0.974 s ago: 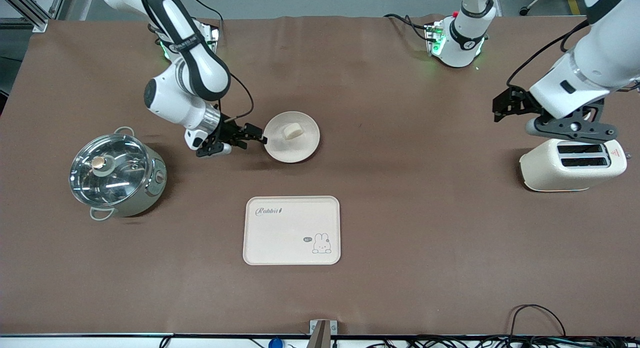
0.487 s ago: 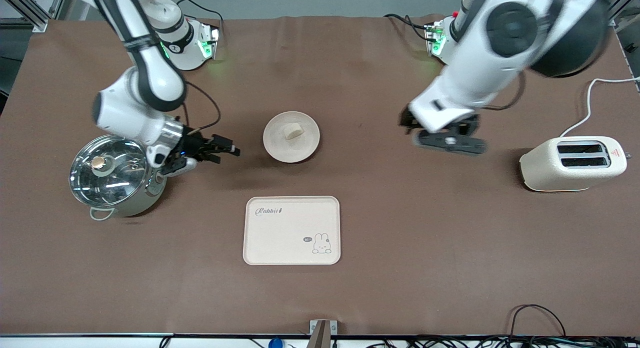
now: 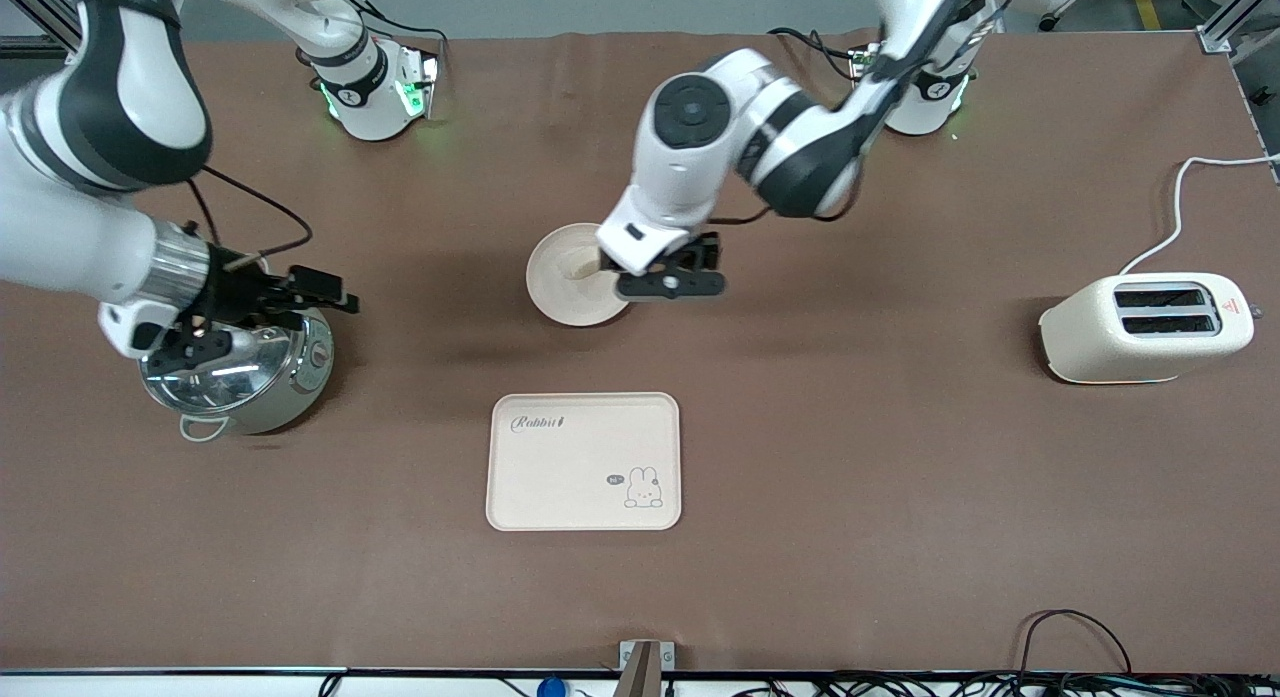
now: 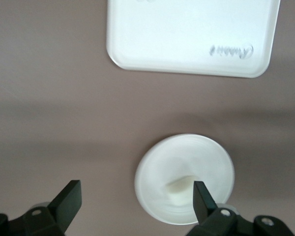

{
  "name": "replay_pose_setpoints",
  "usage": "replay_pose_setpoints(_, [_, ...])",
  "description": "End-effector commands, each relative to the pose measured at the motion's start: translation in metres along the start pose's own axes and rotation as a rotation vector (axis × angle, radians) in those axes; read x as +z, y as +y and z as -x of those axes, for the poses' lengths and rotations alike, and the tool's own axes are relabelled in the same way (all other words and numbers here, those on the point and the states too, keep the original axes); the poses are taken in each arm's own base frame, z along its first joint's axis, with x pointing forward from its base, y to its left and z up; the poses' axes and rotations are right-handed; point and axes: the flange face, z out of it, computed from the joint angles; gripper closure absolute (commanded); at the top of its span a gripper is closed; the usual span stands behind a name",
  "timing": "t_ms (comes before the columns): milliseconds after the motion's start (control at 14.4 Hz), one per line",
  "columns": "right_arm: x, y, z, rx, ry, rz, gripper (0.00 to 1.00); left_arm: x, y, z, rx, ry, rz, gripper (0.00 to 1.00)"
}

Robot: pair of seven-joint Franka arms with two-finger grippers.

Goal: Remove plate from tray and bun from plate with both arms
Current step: 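Grasp the white bun on the plate with the left gripper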

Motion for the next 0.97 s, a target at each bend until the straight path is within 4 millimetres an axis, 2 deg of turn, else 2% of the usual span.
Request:
replay_pose_setpoints(0, [-0.056,0.011,-0.004,0.0,0.019,0.166,0.0,0.046,0.031,0.029,-0.11,-0.007,0.01,0.0])
replay_pose_setpoints(139, [-0.1,0.038,0.0,0.026,0.086,0.23,0.0,0.083,0.048,0.059,-0.171,-0.018,0.002,0.0])
replay_pose_setpoints(348, [-0.15,0.077,0.023,0.094,0.097,0.252,0.0,0.124,0.065,0.088,-0.262,0.012,0.004,0.0])
replay_pose_setpoints(418, [-0.161,0.083,0.026,0.08,0.109,0.26,0.0,0.139,0.069,0.099,-0.287,0.014,0.003,0.0])
replay_pose_setpoints(557, [-0.167,0.1,0.034,0.088,0.086,0.272,0.0,0.156,0.072,0.106,-0.336,0.021,0.009,0.01])
replay_pose_setpoints(696, [-0.178,0.093,0.05,0.088,0.072,0.271,0.0,0.17,0.073,0.111,-0.37,0.025,0.004,0.04])
replay_pose_setpoints(766, [-0.178,0.09,0.055,0.087,0.066,0.268,0.0,0.177,0.074,0.118,-0.364,0.028,-0.007,0.06])
replay_pose_setpoints(905, [-0.169,0.082,0.066,0.085,0.057,0.264,0.0,0.186,0.072,0.119,-0.37,0.026,-0.019,0.11])
